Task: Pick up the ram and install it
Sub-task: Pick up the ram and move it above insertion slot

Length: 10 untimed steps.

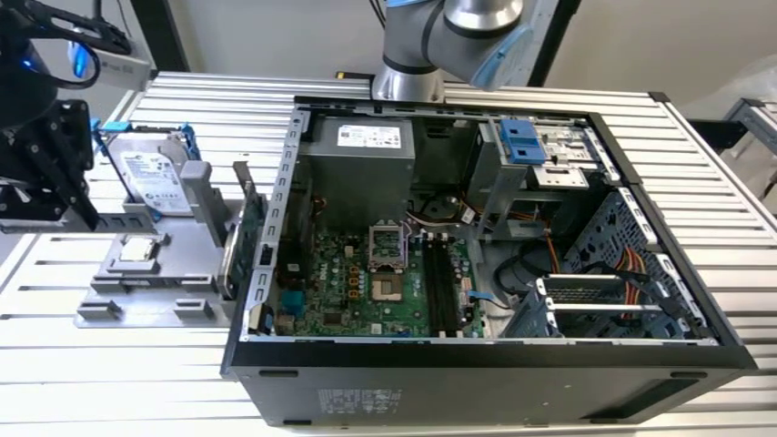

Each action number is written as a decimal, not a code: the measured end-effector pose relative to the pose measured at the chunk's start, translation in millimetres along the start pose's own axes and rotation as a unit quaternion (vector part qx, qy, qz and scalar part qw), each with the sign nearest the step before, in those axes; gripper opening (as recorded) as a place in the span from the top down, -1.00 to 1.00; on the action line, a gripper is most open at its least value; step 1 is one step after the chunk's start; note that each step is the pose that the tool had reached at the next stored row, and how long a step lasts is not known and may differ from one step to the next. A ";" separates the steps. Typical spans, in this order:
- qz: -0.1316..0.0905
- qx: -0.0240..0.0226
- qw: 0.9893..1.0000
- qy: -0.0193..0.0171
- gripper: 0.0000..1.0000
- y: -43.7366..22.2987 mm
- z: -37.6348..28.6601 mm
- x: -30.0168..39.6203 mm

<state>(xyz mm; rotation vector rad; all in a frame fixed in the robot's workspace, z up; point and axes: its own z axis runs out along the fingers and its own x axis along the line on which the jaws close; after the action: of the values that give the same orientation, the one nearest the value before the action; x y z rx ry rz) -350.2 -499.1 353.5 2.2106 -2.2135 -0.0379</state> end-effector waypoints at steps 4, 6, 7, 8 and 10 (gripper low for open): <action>0.000 0.000 1.000 0.000 1.00 0.1 -4.8 0.0; 0.000 0.000 1.000 0.000 1.00 0.2 -7.0 -0.1; 0.000 0.000 1.000 0.000 1.00 0.2 -8.2 -0.1; 0.000 0.000 1.000 0.000 1.00 0.3 -9.2 -0.1; 0.000 0.000 1.000 0.000 1.00 0.3 -11.1 -0.1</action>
<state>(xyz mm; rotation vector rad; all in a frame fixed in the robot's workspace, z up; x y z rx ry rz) -350.2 -499.1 364.6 2.2106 -2.2136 -0.0379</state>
